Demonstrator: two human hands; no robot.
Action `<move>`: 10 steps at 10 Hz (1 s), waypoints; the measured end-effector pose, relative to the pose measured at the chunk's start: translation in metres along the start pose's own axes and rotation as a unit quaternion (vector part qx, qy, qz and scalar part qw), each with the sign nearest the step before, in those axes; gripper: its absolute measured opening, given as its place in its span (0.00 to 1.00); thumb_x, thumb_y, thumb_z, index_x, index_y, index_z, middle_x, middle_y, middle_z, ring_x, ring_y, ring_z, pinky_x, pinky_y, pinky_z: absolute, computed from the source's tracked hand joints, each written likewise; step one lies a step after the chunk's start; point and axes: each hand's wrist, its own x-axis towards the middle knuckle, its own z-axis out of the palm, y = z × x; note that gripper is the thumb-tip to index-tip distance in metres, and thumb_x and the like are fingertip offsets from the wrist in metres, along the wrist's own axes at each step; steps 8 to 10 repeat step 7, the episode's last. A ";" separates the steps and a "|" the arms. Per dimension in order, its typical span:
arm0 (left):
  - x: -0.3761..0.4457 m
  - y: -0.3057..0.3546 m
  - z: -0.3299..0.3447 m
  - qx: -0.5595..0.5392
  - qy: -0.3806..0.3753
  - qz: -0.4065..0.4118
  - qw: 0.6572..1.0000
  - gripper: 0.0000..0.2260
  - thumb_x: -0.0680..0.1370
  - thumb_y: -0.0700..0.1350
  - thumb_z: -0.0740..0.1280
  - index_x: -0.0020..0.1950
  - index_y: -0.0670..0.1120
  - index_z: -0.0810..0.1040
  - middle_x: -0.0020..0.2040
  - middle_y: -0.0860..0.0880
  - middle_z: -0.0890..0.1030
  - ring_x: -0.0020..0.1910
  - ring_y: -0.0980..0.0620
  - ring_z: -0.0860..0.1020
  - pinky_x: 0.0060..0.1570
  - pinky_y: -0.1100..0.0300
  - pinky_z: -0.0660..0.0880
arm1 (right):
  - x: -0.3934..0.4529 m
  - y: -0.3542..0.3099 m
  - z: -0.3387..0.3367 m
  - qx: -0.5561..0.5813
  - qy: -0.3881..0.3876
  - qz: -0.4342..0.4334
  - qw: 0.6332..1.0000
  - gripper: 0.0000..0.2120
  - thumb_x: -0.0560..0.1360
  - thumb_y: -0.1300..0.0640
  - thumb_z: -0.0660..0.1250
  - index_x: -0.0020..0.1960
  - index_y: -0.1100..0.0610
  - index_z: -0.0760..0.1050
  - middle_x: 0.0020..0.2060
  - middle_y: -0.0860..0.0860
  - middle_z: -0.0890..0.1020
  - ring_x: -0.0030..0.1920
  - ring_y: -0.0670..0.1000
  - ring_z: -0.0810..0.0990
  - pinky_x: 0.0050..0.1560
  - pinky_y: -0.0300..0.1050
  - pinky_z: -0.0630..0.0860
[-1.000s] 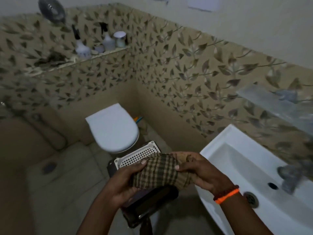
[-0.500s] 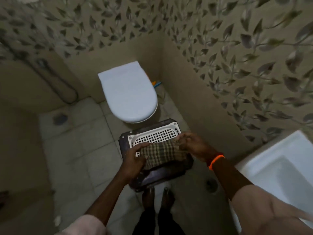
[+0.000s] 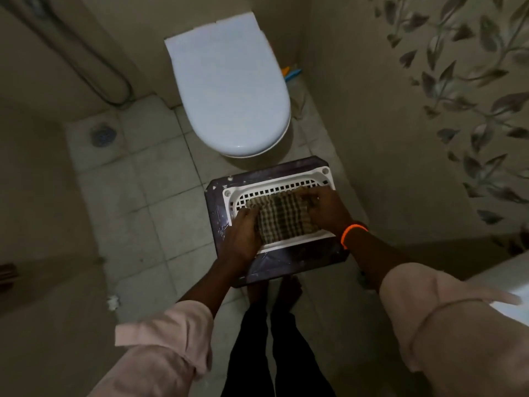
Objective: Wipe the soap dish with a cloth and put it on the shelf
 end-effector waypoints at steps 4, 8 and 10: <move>-0.001 0.009 0.013 0.160 0.039 -0.039 0.986 0.26 0.76 0.40 0.70 0.73 0.45 0.65 0.72 0.38 0.65 0.51 0.37 0.82 0.45 0.47 0.80 | -0.009 -0.008 0.011 -0.212 0.075 -0.023 0.974 0.20 0.72 0.62 0.64 0.61 0.47 0.77 0.56 0.54 0.72 0.53 0.58 0.77 0.49 0.51 0.77; -0.032 0.019 0.000 0.273 0.044 0.040 0.960 0.36 0.68 0.48 0.72 0.72 0.35 0.68 0.68 0.34 0.75 0.62 0.31 0.76 0.52 0.40 0.79 | -0.065 -0.026 0.018 -0.300 0.178 -0.107 0.931 0.19 0.70 0.57 0.70 0.58 0.63 0.77 0.53 0.66 0.82 0.49 0.67 0.82 0.46 0.58 0.81; -0.032 0.019 0.000 0.273 0.044 0.040 0.960 0.36 0.68 0.48 0.72 0.72 0.35 0.68 0.68 0.34 0.75 0.62 0.31 0.76 0.52 0.40 0.79 | -0.065 -0.026 0.018 -0.300 0.178 -0.107 0.931 0.19 0.70 0.57 0.70 0.58 0.63 0.77 0.53 0.66 0.82 0.49 0.67 0.82 0.46 0.58 0.81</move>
